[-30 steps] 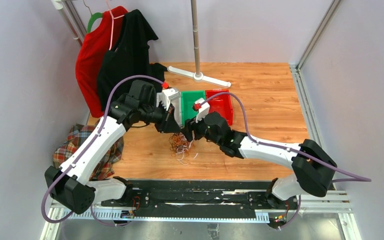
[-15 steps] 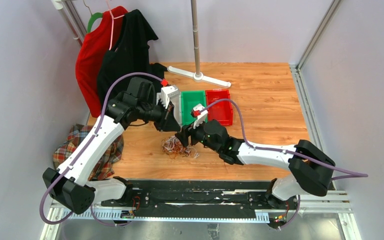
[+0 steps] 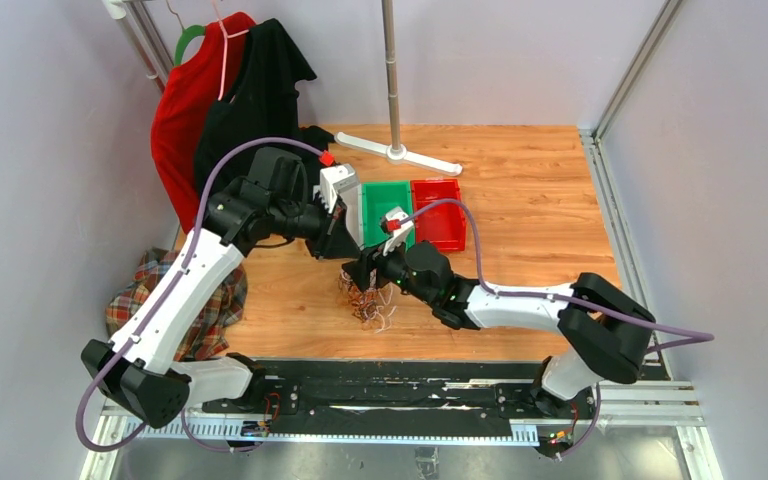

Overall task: Untangle the cables
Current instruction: Untie the cable.

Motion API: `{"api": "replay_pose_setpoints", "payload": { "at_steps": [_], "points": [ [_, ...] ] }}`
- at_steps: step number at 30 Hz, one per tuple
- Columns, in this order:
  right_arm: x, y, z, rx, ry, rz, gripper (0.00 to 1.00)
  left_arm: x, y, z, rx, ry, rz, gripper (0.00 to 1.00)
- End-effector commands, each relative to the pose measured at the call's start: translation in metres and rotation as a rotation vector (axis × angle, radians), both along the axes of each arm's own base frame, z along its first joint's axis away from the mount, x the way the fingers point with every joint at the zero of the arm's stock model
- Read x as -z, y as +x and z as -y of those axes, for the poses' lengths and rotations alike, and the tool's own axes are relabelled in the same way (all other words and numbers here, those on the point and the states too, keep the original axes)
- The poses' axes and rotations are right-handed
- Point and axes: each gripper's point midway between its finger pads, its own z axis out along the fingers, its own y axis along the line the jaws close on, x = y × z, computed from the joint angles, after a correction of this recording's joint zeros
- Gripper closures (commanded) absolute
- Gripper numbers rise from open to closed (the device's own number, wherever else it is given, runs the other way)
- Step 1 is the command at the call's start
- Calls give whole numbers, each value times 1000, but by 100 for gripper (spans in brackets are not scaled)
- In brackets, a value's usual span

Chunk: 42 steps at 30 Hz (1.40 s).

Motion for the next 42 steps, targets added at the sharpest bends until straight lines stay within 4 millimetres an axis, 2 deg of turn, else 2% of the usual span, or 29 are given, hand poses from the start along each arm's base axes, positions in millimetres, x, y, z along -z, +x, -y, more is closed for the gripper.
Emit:
{"api": "replay_pose_setpoints", "payload": {
  "at_steps": [1,5,13,18,21,26,30,33,35,39,42],
  "points": [
    [9,9,-1,62,23,14,35,-25,-17,7,76,-59,12,99],
    [28,10,3,69,-11,-9,35,-41,-22,6,83,-78,41,99],
    [54,11,9,89,-64,-32,35,-89,-26,5,80,-142,131,99],
    [73,8,26,123,-105,-46,36,-114,-22,3,58,-157,211,99],
    [88,4,39,144,-130,-61,36,-138,-17,0,36,-167,281,99],
    [105,-3,56,168,-154,-80,37,-189,-9,-8,-26,-190,454,100],
    [107,-4,65,187,-166,-77,38,-211,2,-18,-86,-172,569,100],
    [101,-3,70,200,-164,-61,38,-219,7,-23,-116,-155,619,100],
    [85,-3,72,198,-144,-32,38,-216,8,-23,-121,-151,614,99],
    [25,-8,65,134,-72,65,36,-194,7,-20,-102,-132,547,99],
    [-15,-22,47,22,-46,132,35,-179,8,-17,-88,-116,509,99]
  ]
}}
